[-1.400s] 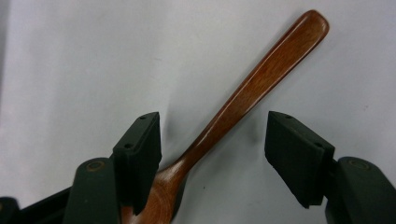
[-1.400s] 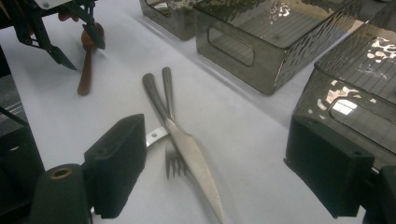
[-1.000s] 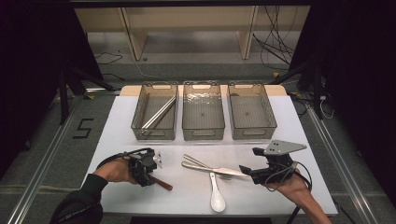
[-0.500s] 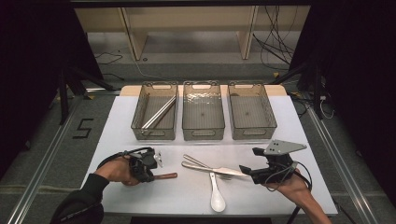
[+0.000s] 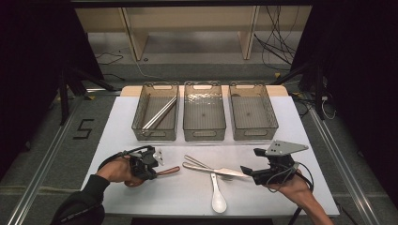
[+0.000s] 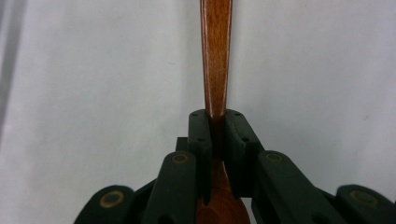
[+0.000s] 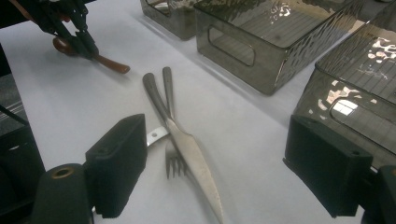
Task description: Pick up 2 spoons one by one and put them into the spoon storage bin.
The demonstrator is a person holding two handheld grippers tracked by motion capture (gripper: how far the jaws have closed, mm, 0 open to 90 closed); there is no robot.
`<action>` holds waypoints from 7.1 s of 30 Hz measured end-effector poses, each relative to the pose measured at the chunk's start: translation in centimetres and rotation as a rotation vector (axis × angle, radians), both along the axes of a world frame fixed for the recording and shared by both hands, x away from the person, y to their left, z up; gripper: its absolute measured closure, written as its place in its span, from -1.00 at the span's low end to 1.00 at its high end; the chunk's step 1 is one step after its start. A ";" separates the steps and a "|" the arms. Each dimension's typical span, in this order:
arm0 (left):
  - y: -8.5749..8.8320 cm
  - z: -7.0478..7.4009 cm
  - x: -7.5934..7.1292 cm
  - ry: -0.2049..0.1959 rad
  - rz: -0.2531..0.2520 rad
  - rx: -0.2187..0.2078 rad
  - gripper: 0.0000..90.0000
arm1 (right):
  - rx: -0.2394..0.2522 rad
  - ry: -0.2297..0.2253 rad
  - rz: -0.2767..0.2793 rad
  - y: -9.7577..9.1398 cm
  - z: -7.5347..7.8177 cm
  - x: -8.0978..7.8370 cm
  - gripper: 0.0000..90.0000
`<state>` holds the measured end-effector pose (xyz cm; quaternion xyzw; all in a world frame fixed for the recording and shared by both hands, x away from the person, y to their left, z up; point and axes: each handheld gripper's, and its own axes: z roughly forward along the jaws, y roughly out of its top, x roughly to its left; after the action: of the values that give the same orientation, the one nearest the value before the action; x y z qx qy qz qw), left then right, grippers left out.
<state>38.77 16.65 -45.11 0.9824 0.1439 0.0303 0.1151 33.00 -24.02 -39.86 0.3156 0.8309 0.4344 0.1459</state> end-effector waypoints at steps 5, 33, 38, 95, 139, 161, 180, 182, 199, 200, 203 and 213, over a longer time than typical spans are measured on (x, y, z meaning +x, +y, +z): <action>0.0 0.5 0.2 -0.006 0.031 -0.024 0.81 | 0.000 0.002 0.002 0.0 0.0 0.0 -0.51; 1.2 3.9 1.5 -0.097 0.375 -0.326 0.81 | 0.001 0.002 0.000 0.0 -0.1 0.0 -0.51; 1.6 4.8 2.0 -0.107 0.408 -0.389 0.81 | 0.002 0.006 -0.001 0.1 -0.2 0.1 -0.51; -6.5 9.6 11.9 -0.162 0.529 -0.585 0.81 | 0.015 0.005 -0.008 -0.1 -0.2 0.1 -0.51; -9.9 7.2 16.9 -0.167 0.619 -0.610 0.79 | 0.013 0.008 0.006 0.0 -0.3 0.1 -0.51; -9.6 8.6 13.1 -0.165 0.450 -0.560 -0.15 | 0.014 0.010 0.001 0.0 -0.3 0.1 -0.51; -7.9 7.7 6.0 -0.148 0.266 -0.512 -0.46 | 0.016 0.011 -0.003 0.1 -0.3 0.1 -0.51; -7.9 7.4 5.6 -0.151 0.258 -0.496 -0.48 | 0.016 0.012 -0.005 0.0 -0.3 0.2 -0.51; -7.4 5.6 2.2 -0.138 0.219 -0.458 -0.53 | 0.001 0.013 0.001 0.4 -0.3 -0.1 -0.51; -7.1 5.5 2.0 -0.139 0.222 -0.460 -0.53 | -0.001 0.015 0.002 0.6 -0.4 -0.1 -0.51; -6.4 5.4 1.4 -0.135 0.241 -0.479 -0.53 | -0.013 0.020 0.009 1.0 -0.5 -0.2 -0.51; -5.0 4.9 0.0 -0.136 0.269 -0.500 -0.55 | -0.044 0.072 0.014 2.9 -1.1 -0.7 -0.48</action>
<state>38.74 11.63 -40.20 0.8913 0.2678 0.0748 0.3581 32.32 -21.15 -40.94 0.3220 0.8471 0.4054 0.1197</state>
